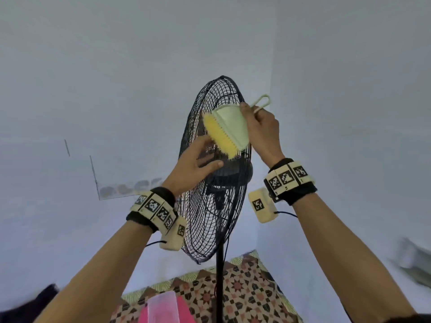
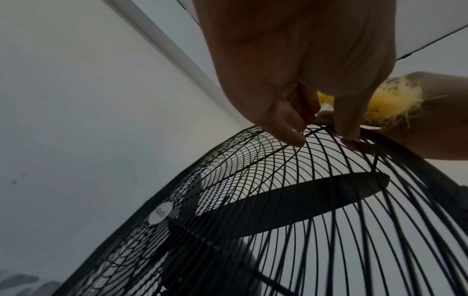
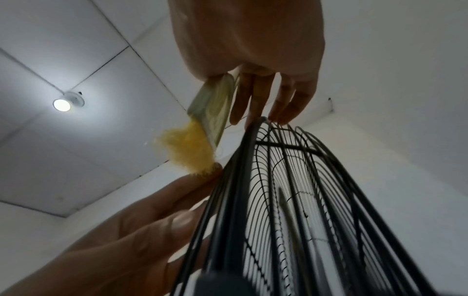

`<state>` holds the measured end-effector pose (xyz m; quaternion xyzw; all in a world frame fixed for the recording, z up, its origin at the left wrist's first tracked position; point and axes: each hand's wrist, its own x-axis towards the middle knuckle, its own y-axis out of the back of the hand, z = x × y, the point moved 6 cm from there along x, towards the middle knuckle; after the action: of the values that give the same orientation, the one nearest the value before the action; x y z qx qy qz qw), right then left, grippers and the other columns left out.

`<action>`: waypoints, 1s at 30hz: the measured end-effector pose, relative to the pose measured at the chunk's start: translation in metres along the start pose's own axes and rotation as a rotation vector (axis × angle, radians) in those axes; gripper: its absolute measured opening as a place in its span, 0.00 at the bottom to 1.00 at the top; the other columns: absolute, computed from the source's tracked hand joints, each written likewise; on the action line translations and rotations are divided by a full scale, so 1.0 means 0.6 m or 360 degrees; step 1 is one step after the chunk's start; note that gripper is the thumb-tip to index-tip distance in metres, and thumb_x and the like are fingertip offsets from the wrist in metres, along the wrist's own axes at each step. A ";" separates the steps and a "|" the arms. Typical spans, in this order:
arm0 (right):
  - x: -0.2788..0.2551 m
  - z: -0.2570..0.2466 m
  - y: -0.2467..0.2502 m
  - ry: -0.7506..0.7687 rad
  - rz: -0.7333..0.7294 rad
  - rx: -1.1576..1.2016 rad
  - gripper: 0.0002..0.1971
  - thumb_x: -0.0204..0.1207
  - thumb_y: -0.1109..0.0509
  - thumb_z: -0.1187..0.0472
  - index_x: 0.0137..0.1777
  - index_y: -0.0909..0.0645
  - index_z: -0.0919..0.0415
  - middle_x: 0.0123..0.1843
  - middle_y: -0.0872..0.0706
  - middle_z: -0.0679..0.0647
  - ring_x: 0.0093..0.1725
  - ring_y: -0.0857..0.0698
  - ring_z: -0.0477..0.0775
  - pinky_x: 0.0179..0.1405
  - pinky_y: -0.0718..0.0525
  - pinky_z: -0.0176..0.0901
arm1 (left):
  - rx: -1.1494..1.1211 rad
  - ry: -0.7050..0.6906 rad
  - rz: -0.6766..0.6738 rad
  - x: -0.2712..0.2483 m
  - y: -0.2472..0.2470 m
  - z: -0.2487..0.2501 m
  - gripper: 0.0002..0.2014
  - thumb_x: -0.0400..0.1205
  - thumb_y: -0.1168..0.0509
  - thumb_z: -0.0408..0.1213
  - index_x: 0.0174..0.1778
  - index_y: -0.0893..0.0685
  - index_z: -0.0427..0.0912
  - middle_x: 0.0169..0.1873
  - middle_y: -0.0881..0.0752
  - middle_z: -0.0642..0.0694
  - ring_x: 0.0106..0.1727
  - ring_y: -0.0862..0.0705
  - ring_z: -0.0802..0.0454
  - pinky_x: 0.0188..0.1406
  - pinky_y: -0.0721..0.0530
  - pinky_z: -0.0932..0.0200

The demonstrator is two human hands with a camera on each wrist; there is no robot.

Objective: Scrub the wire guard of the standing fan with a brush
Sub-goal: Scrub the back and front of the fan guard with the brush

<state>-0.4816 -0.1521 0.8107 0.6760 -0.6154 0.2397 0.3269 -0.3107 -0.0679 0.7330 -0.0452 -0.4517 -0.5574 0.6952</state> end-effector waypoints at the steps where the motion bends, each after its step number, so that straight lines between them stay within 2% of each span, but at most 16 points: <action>1: 0.004 0.000 0.014 -0.0009 0.0028 -0.0062 0.27 0.87 0.36 0.39 0.28 0.26 0.52 0.23 0.28 0.42 0.23 0.31 0.40 0.29 0.35 0.37 | -0.0007 -0.0010 -0.0017 0.004 -0.013 0.003 0.32 0.85 0.27 0.33 0.85 0.30 0.45 0.82 0.25 0.48 0.82 0.26 0.57 0.80 0.22 0.55; 4: 0.020 0.004 0.058 -0.0012 0.0063 -0.0282 0.30 0.87 0.37 0.39 0.32 0.20 0.64 0.27 0.24 0.50 0.28 0.27 0.48 0.33 0.31 0.45 | 0.0206 -0.0087 -0.0058 0.023 -0.050 0.012 0.33 0.86 0.28 0.31 0.87 0.31 0.43 0.84 0.29 0.49 0.82 0.29 0.57 0.84 0.30 0.56; 8: 0.028 0.022 0.114 -0.0093 0.0031 -0.0495 0.27 0.89 0.39 0.43 0.29 0.29 0.56 0.28 0.24 0.51 0.34 0.24 0.54 0.36 0.32 0.47 | 0.0521 -0.0276 -0.0087 0.052 -0.116 0.008 0.35 0.83 0.24 0.35 0.86 0.29 0.41 0.80 0.35 0.58 0.87 0.45 0.60 0.89 0.46 0.47; 12: 0.020 0.049 0.149 -0.0094 0.0188 -0.0639 0.24 0.90 0.43 0.43 0.38 0.22 0.57 0.34 0.18 0.51 0.41 0.17 0.59 0.40 0.27 0.45 | 0.0678 -0.0408 -0.0321 0.090 -0.207 -0.008 0.33 0.89 0.31 0.38 0.89 0.34 0.41 0.89 0.39 0.48 0.92 0.57 0.50 0.89 0.49 0.46; 13: 0.017 0.057 0.154 -0.0099 0.0251 -0.0633 0.24 0.90 0.44 0.42 0.41 0.21 0.58 0.37 0.16 0.52 0.44 0.17 0.61 0.44 0.25 0.47 | 0.0659 -0.0397 -0.0392 0.100 -0.222 -0.008 0.30 0.89 0.34 0.35 0.88 0.33 0.40 0.89 0.37 0.44 0.92 0.54 0.48 0.88 0.46 0.48; 14: 0.013 0.067 0.156 -0.0116 0.0304 -0.0609 0.24 0.90 0.45 0.42 0.43 0.20 0.59 0.41 0.15 0.54 0.47 0.17 0.62 0.48 0.23 0.48 | 0.0581 -0.0355 -0.0436 0.110 -0.228 -0.009 0.27 0.89 0.37 0.30 0.86 0.28 0.39 0.86 0.30 0.41 0.90 0.41 0.49 0.85 0.38 0.49; 15: 0.010 0.079 0.158 -0.0143 0.0342 -0.0568 0.24 0.91 0.45 0.43 0.46 0.20 0.60 0.44 0.15 0.55 0.50 0.18 0.62 0.53 0.23 0.50 | 0.0460 -0.0272 -0.0431 0.121 -0.223 -0.015 0.25 0.87 0.40 0.25 0.81 0.21 0.38 0.78 0.20 0.38 0.78 0.22 0.55 0.76 0.25 0.50; 16: 0.004 0.092 0.157 -0.0191 0.0365 -0.0519 0.23 0.91 0.46 0.43 0.48 0.20 0.61 0.47 0.15 0.57 0.51 0.19 0.62 0.57 0.23 0.51 | 0.0343 -0.0182 -0.0381 0.127 -0.209 -0.020 0.24 0.83 0.42 0.21 0.73 0.13 0.37 0.66 0.11 0.38 0.57 0.13 0.61 0.62 0.16 0.52; 17: -0.003 0.108 0.154 -0.0246 0.0381 -0.0475 0.23 0.92 0.46 0.44 0.49 0.20 0.62 0.50 0.15 0.58 0.52 0.19 0.62 0.60 0.23 0.53 | 0.0280 -0.0125 -0.0283 0.131 -0.187 -0.028 0.24 0.79 0.42 0.21 0.64 0.07 0.39 0.60 0.08 0.41 0.49 0.12 0.65 0.58 0.13 0.52; 18: -0.013 0.124 0.149 -0.0287 0.0398 -0.0450 0.23 0.92 0.46 0.44 0.50 0.20 0.63 0.51 0.15 0.59 0.52 0.20 0.62 0.60 0.23 0.53 | 0.0299 -0.0096 -0.0181 0.133 -0.162 -0.037 0.25 0.76 0.43 0.23 0.59 0.05 0.41 0.62 0.08 0.45 0.57 0.12 0.64 0.66 0.14 0.50; 19: -0.024 0.138 0.143 -0.0299 0.0422 -0.0436 0.23 0.92 0.46 0.45 0.51 0.20 0.64 0.49 0.15 0.60 0.50 0.20 0.62 0.54 0.23 0.53 | 0.0395 -0.0091 -0.0104 0.134 -0.138 -0.047 0.25 0.75 0.42 0.24 0.60 0.06 0.43 0.68 0.11 0.47 0.71 0.16 0.58 0.78 0.21 0.49; 21: -0.043 0.157 0.131 -0.0243 0.0520 -0.0421 0.23 0.93 0.45 0.48 0.48 0.20 0.66 0.39 0.18 0.55 0.40 0.21 0.62 0.36 0.28 0.49 | 0.0782 -0.0101 -0.0085 0.139 -0.096 -0.074 0.27 0.78 0.39 0.27 0.71 0.12 0.49 0.80 0.21 0.47 0.87 0.32 0.47 0.87 0.35 0.43; 23: -0.049 0.168 0.118 -0.0177 0.0613 -0.0431 0.22 0.93 0.45 0.49 0.41 0.24 0.61 0.32 0.22 0.51 0.32 0.21 0.60 0.25 0.32 0.42 | 0.1186 -0.0007 -0.0154 0.146 -0.055 -0.107 0.30 0.81 0.38 0.31 0.81 0.21 0.53 0.89 0.34 0.47 0.91 0.43 0.42 0.89 0.43 0.34; 25: -0.046 0.179 0.107 -0.0149 0.0669 -0.0420 0.21 0.93 0.46 0.50 0.40 0.26 0.58 0.29 0.23 0.50 0.26 0.24 0.52 0.18 0.33 0.33 | 0.1370 0.0132 -0.0129 0.151 -0.012 -0.138 0.33 0.84 0.36 0.33 0.87 0.30 0.56 0.92 0.45 0.47 0.92 0.51 0.41 0.89 0.48 0.31; 27: -0.043 0.198 0.100 -0.0167 0.0741 -0.0348 0.21 0.93 0.47 0.49 0.44 0.25 0.61 0.29 0.23 0.50 0.25 0.25 0.47 0.18 0.30 0.30 | 0.1407 0.0260 -0.0126 0.154 0.022 -0.163 0.36 0.86 0.35 0.38 0.90 0.37 0.58 0.92 0.52 0.48 0.92 0.55 0.40 0.89 0.50 0.31; 30: -0.042 0.238 0.094 -0.0160 0.0859 -0.0381 0.23 0.92 0.49 0.44 0.54 0.21 0.62 0.34 0.17 0.51 0.28 0.21 0.48 0.20 0.37 0.30 | 0.1496 0.0358 -0.0187 0.161 0.053 -0.192 0.39 0.87 0.34 0.45 0.92 0.46 0.61 0.92 0.58 0.50 0.92 0.58 0.39 0.87 0.53 0.29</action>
<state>-0.5515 -0.2420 0.7047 0.4558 -0.8121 0.2097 0.2979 -0.2212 -0.1920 0.7446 0.3597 -0.5784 -0.3326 0.6522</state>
